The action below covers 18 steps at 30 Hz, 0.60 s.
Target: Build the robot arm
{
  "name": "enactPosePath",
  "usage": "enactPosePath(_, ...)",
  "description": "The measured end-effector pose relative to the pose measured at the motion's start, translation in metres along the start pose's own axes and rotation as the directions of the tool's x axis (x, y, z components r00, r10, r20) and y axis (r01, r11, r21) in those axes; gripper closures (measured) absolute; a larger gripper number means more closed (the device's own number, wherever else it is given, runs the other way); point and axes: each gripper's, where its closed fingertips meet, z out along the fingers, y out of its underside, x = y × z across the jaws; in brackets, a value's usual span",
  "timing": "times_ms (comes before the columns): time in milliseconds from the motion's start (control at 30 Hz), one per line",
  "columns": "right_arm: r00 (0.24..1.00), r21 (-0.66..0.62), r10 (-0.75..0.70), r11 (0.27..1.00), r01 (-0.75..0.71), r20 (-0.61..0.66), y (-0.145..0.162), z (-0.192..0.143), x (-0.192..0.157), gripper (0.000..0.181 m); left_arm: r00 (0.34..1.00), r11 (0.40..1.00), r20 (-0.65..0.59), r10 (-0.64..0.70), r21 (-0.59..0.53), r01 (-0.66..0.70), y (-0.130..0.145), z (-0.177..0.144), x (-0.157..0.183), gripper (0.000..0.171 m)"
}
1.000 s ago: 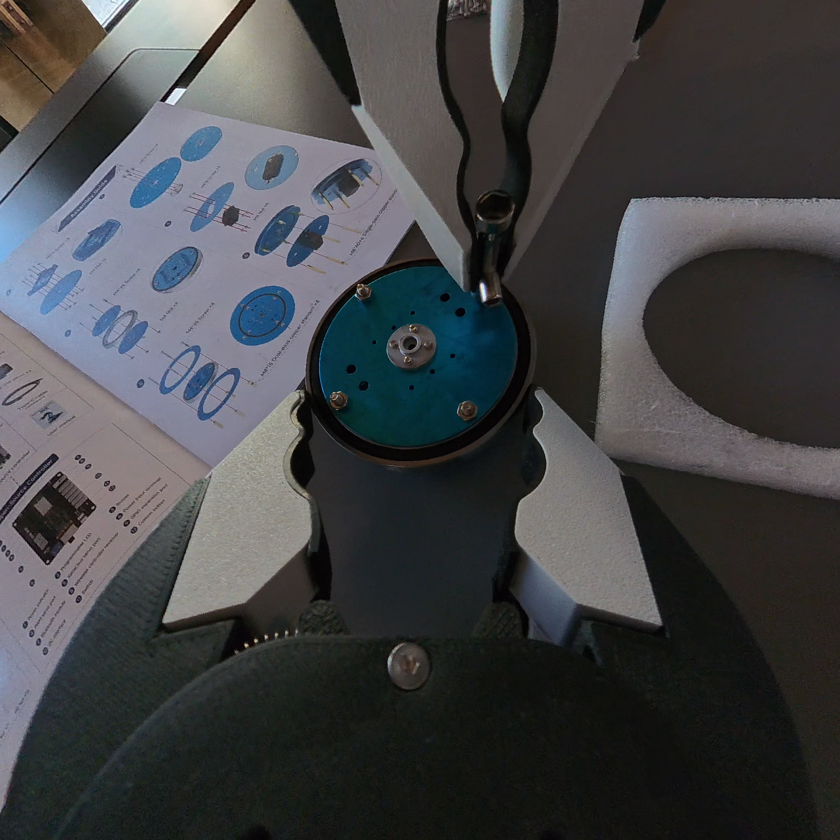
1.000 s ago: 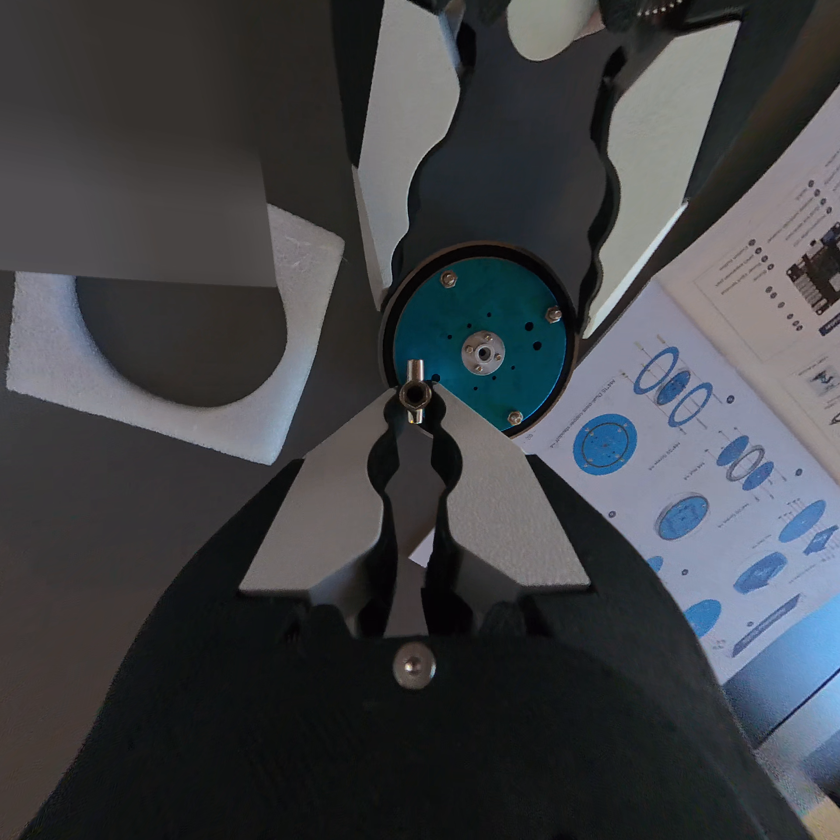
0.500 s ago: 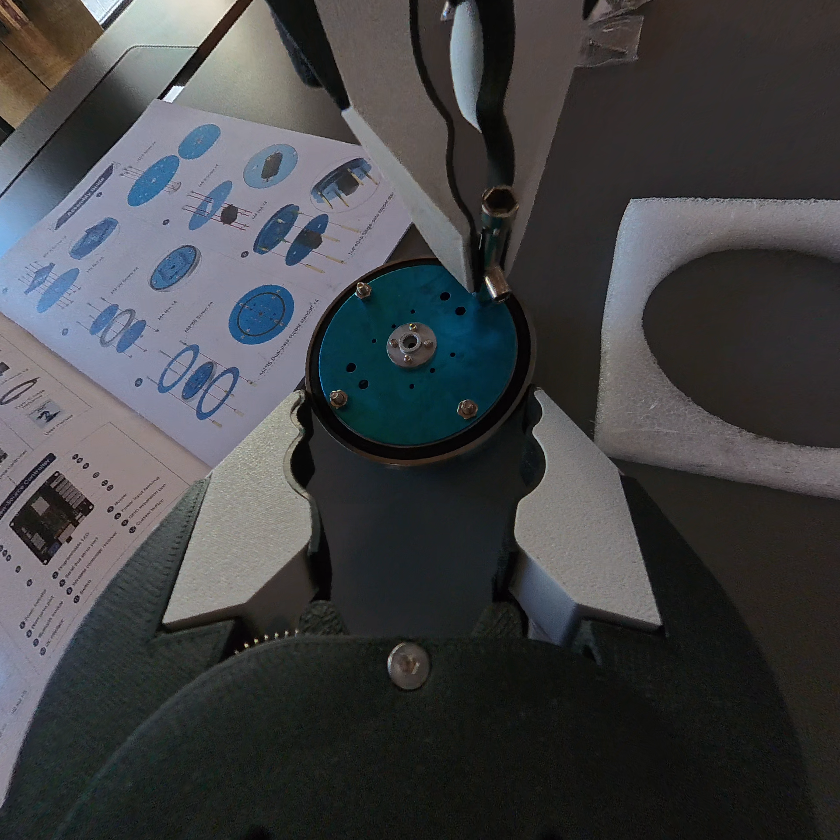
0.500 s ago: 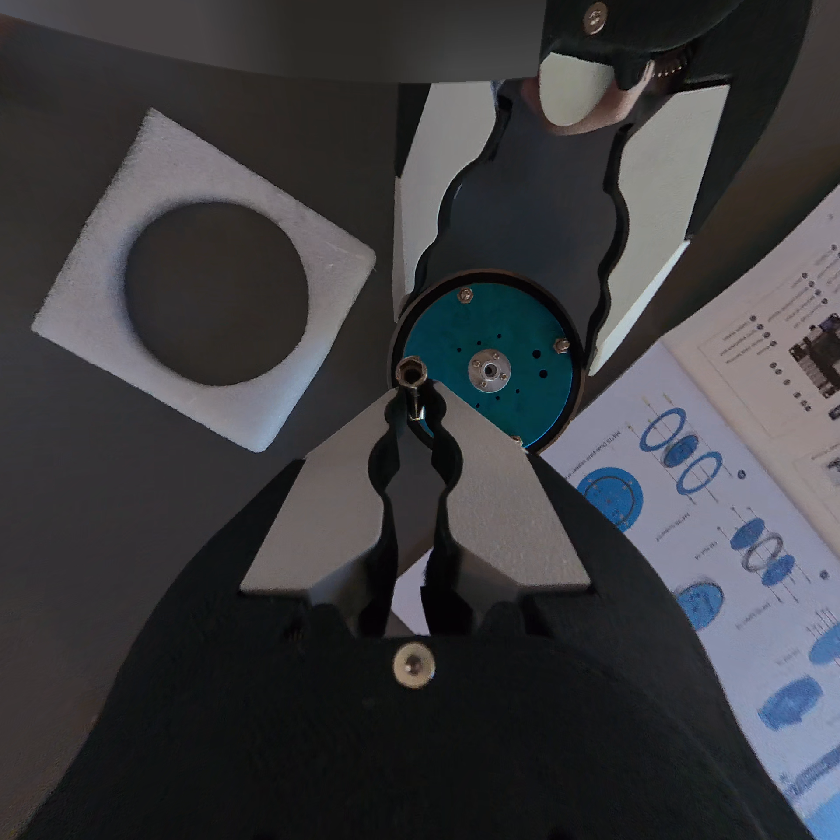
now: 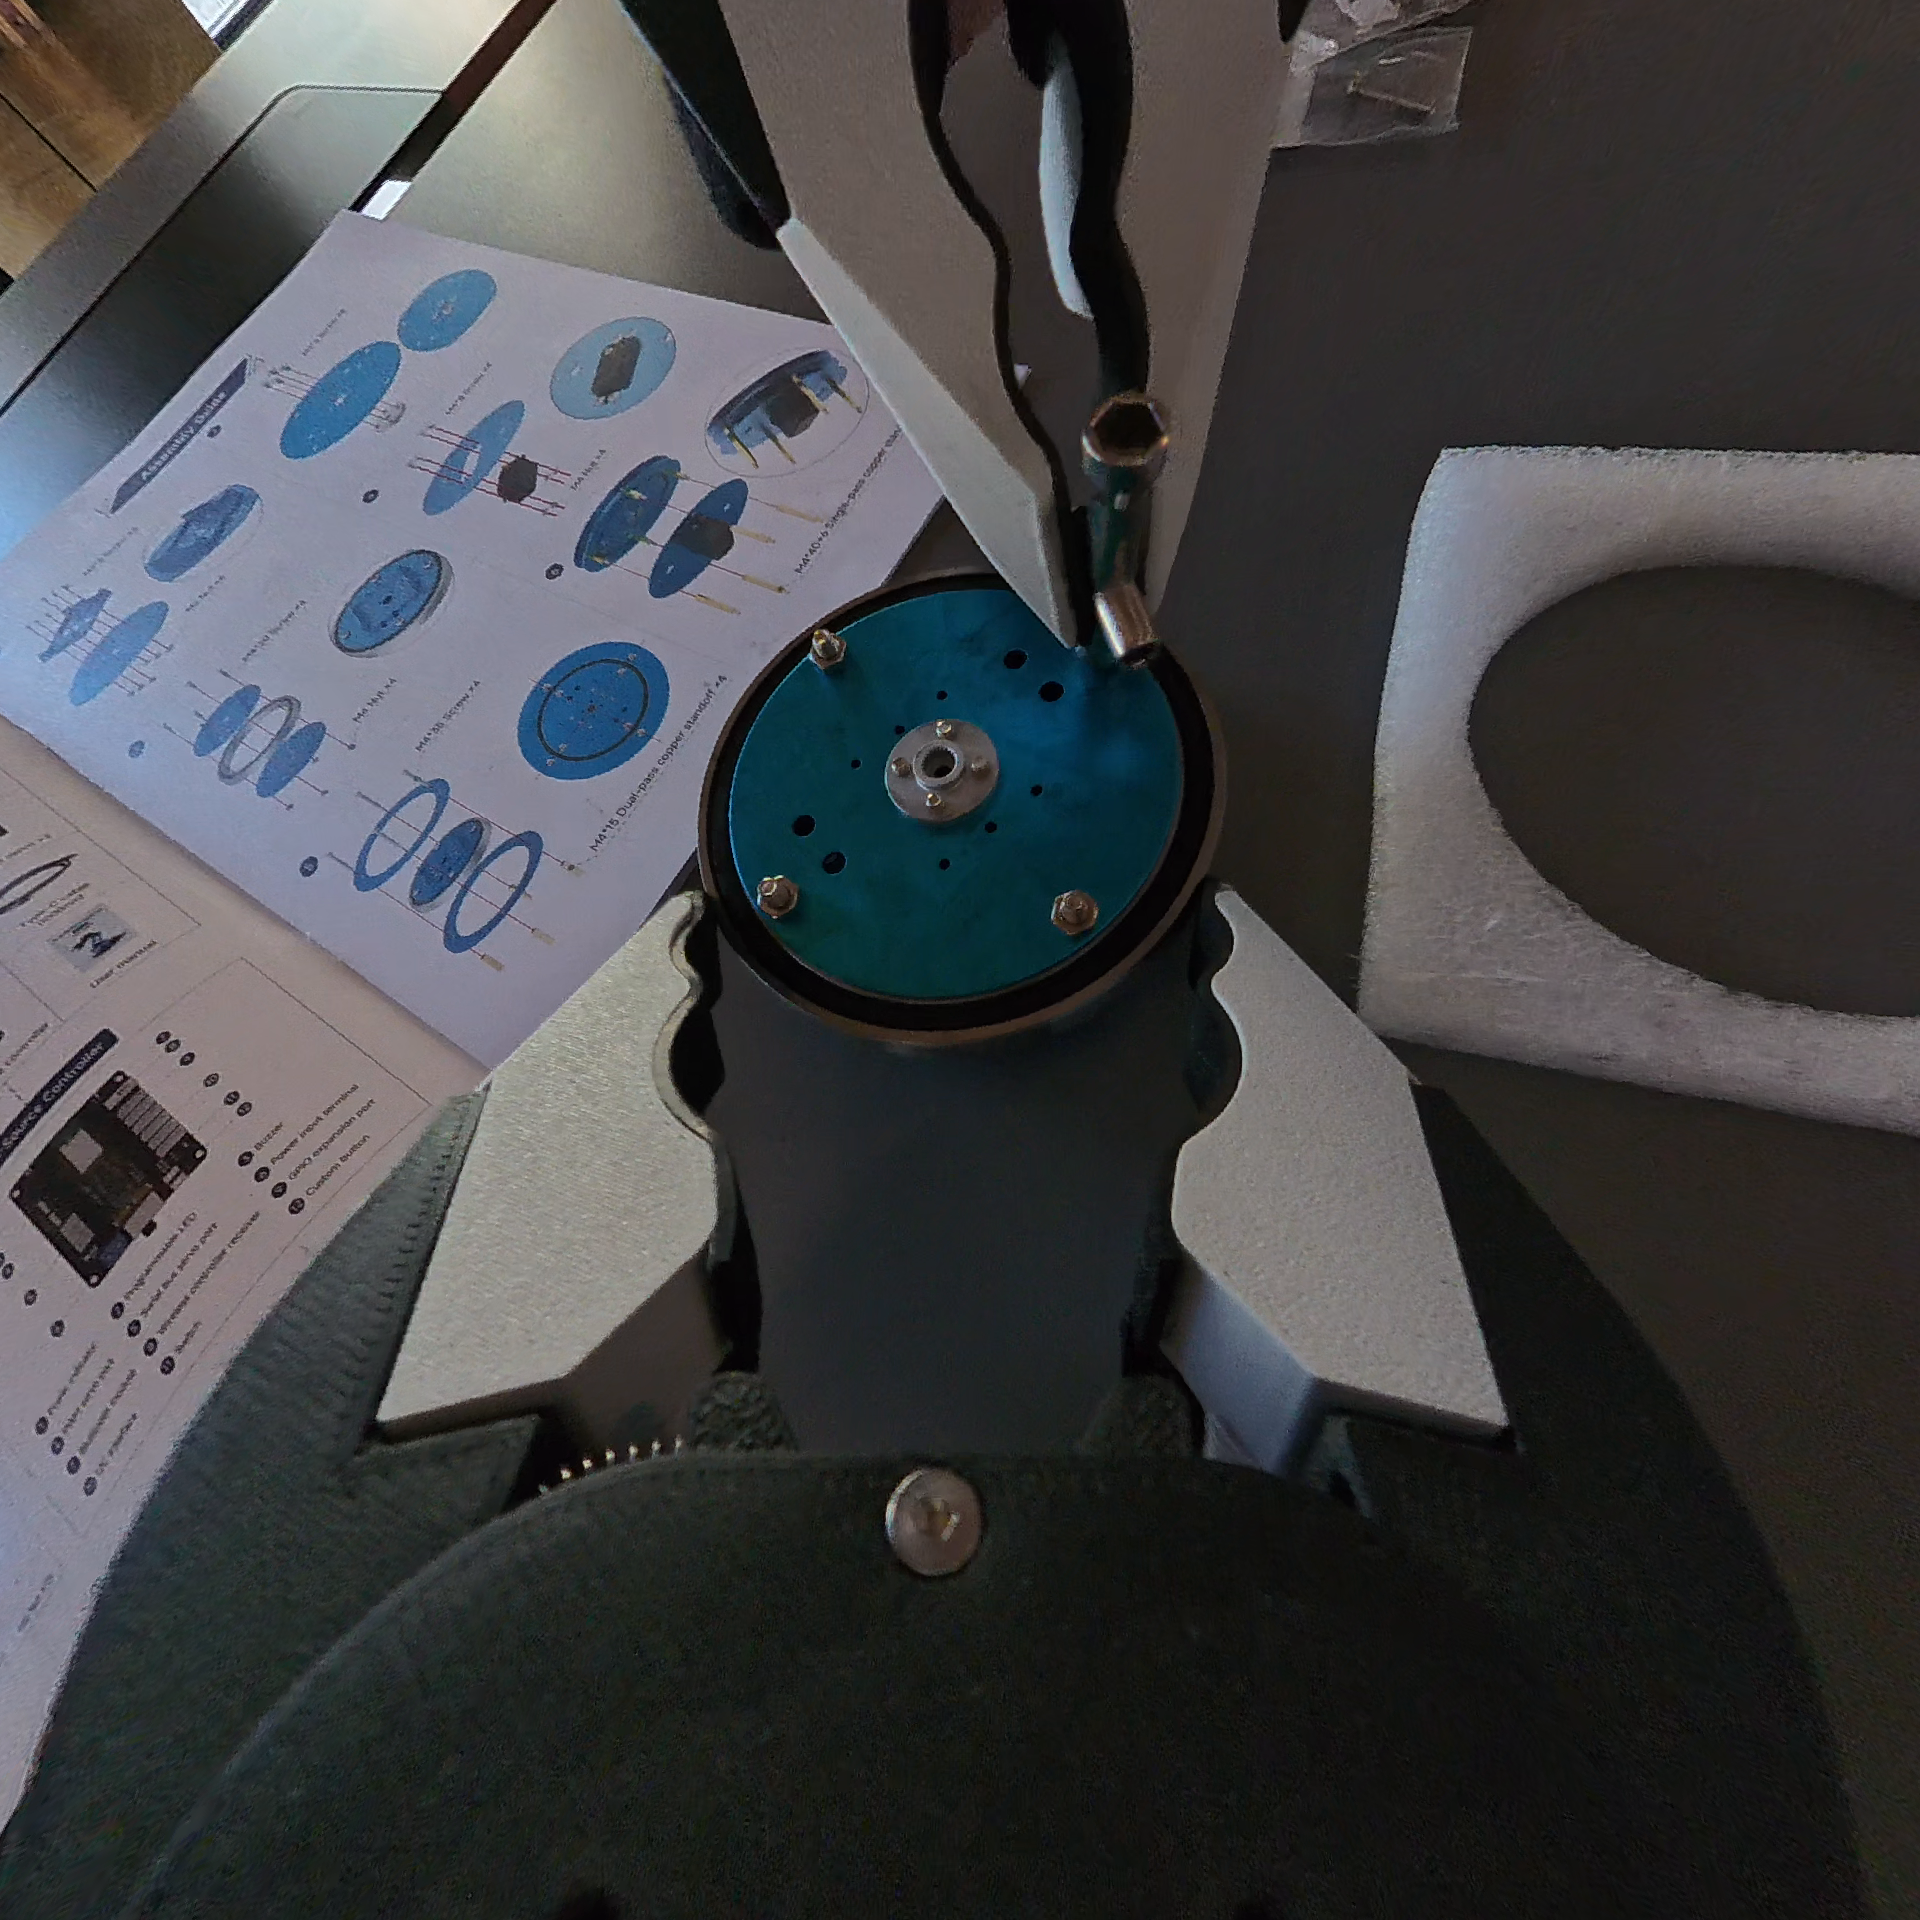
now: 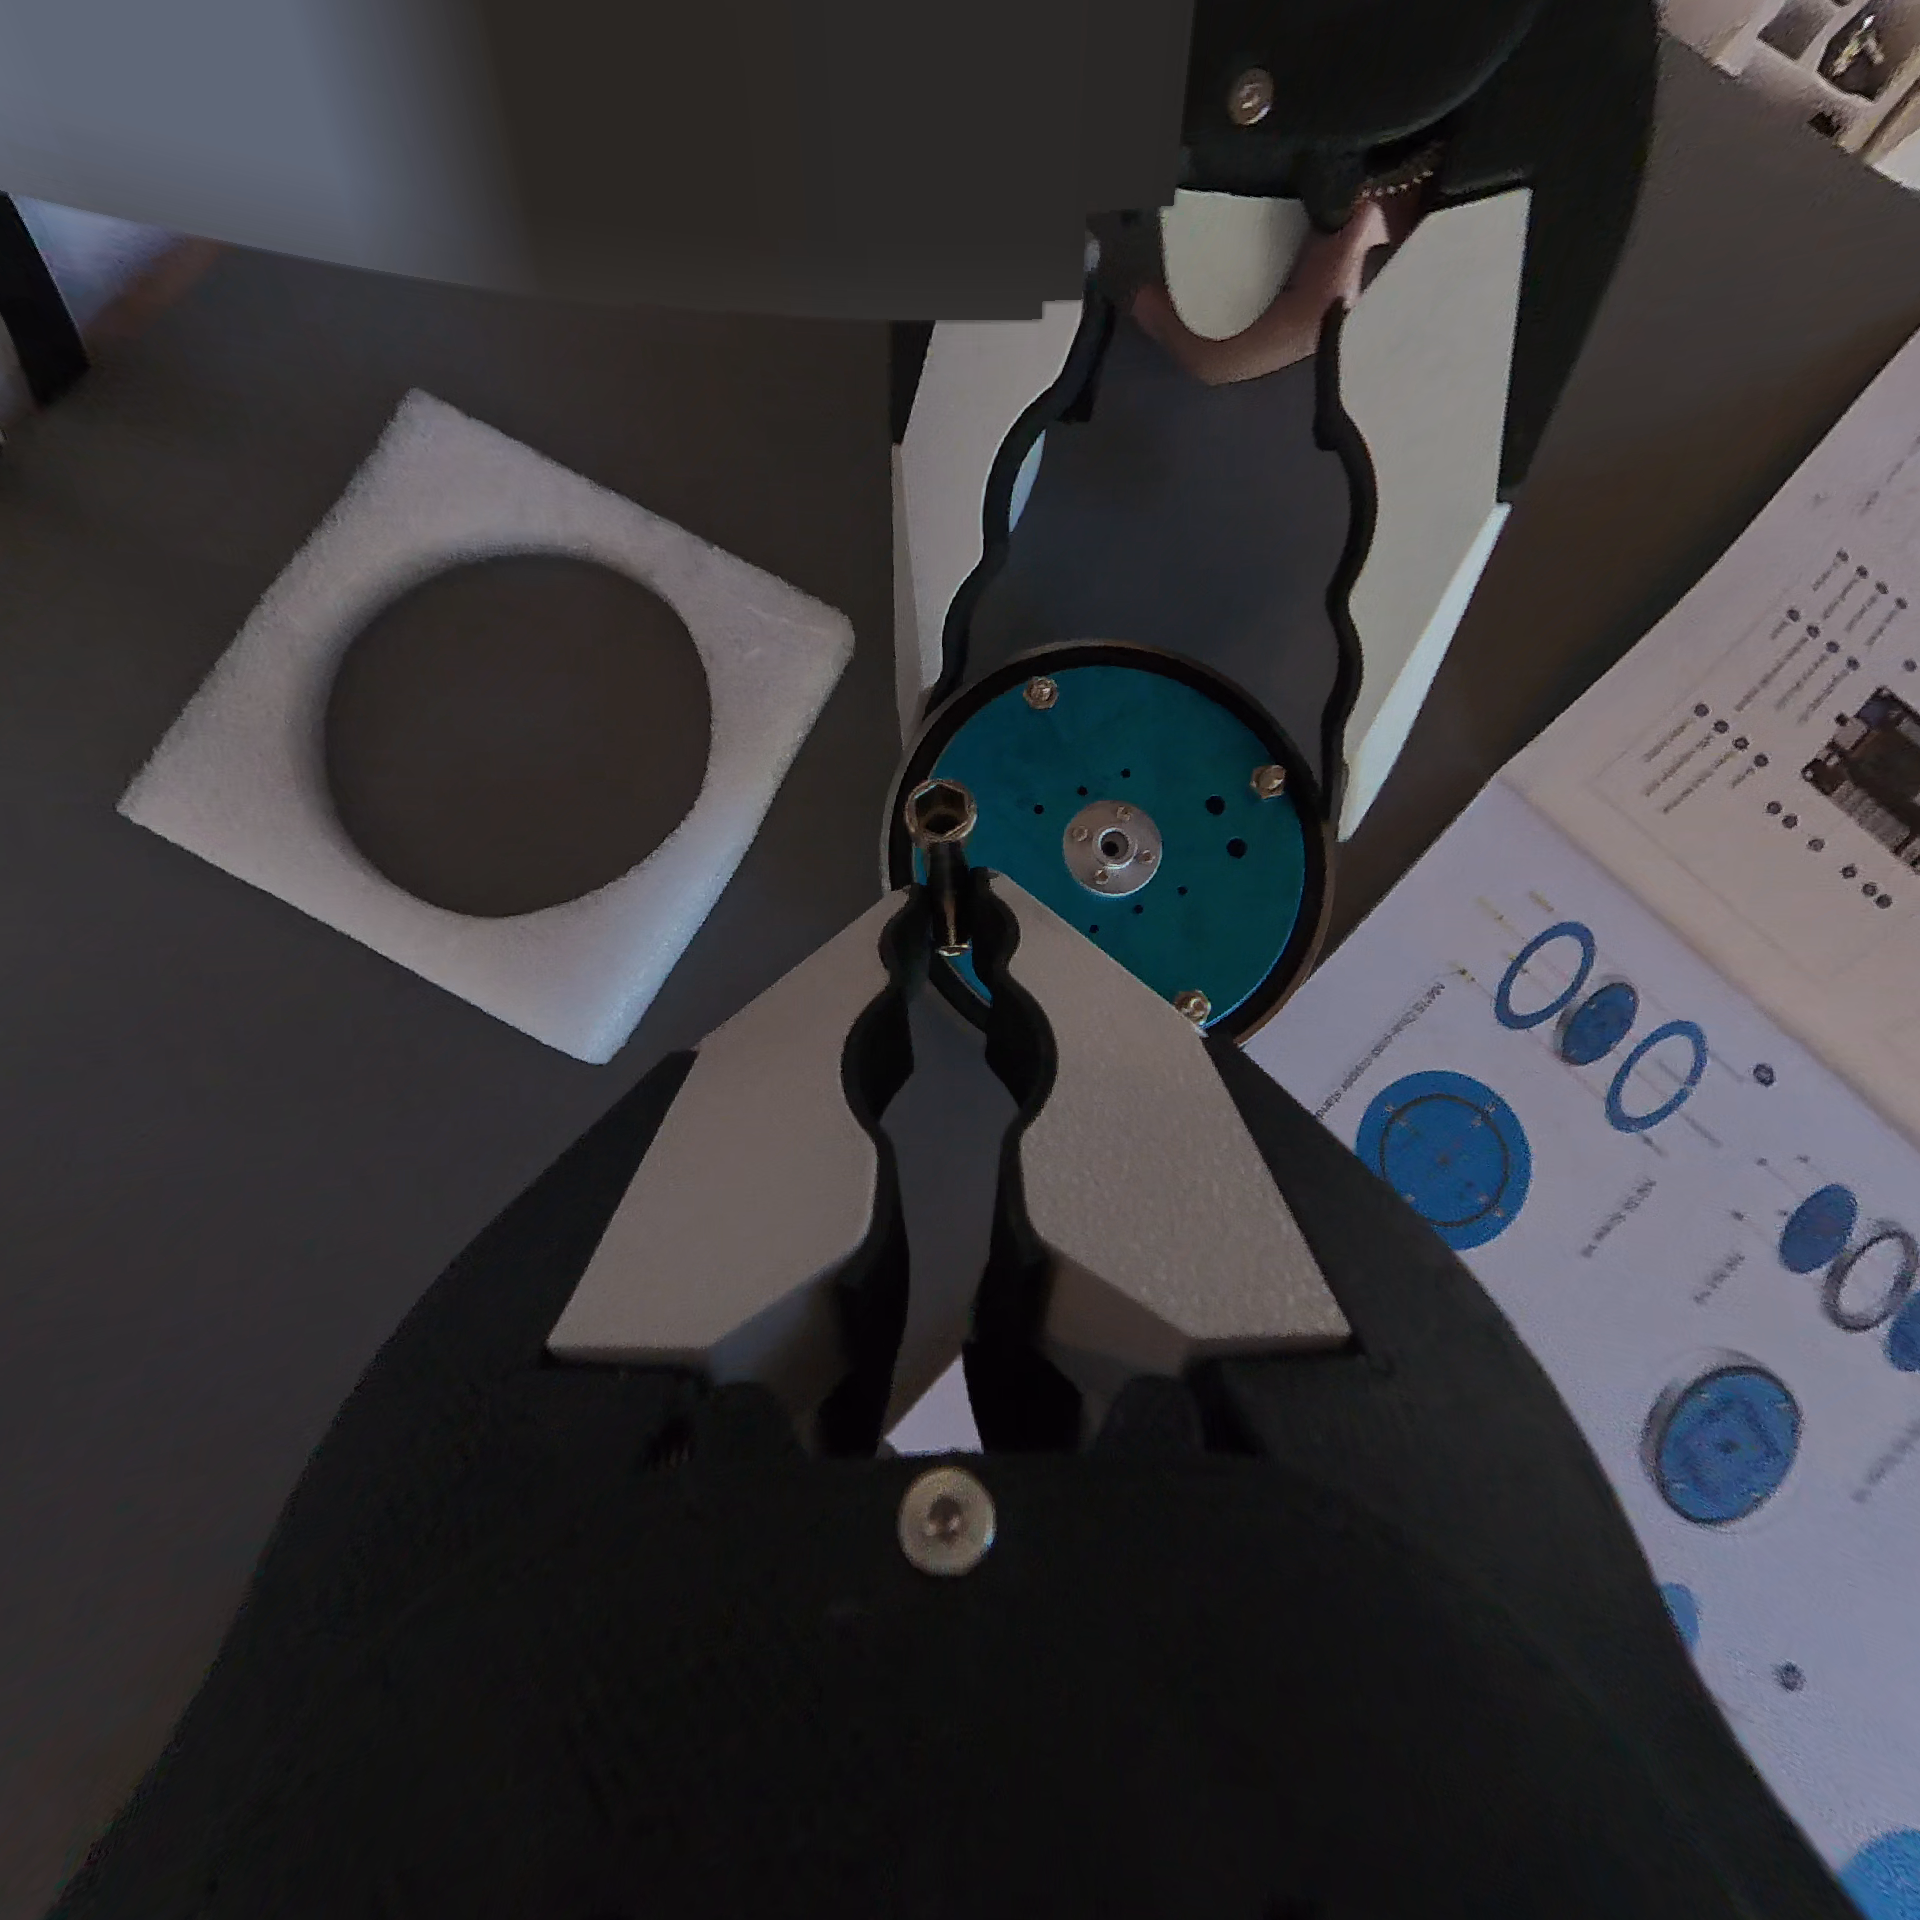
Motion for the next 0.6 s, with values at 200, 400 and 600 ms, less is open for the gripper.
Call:
enactPosePath(200, 0.998, 0.146, 0.066, 0.987, -0.062, -0.023, 0.0, -0.001, 0.0, 0.175, 1.0, 1.0, -0.002, -0.003, -0.001, 0.003, 0.001, 0.0, 0.0, 0.084)
enactPosePath(400, 0.997, 0.185, 0.055, 0.982, -0.044, -0.051, -0.001, -0.001, 0.0, 0.175, 0.998, 0.997, -0.045, -0.036, 0.066, 0.039, -0.007, -0.011, 0.001, 0.087)
enactPosePath(600, 0.995, 0.238, 0.05, 0.971, -0.027, -0.09, -0.001, -0.001, 0.0, 0.175, 0.997, 0.984, -0.078, 0.004, 0.177, 0.01, -0.038, -0.027, 0.02, 0.139)
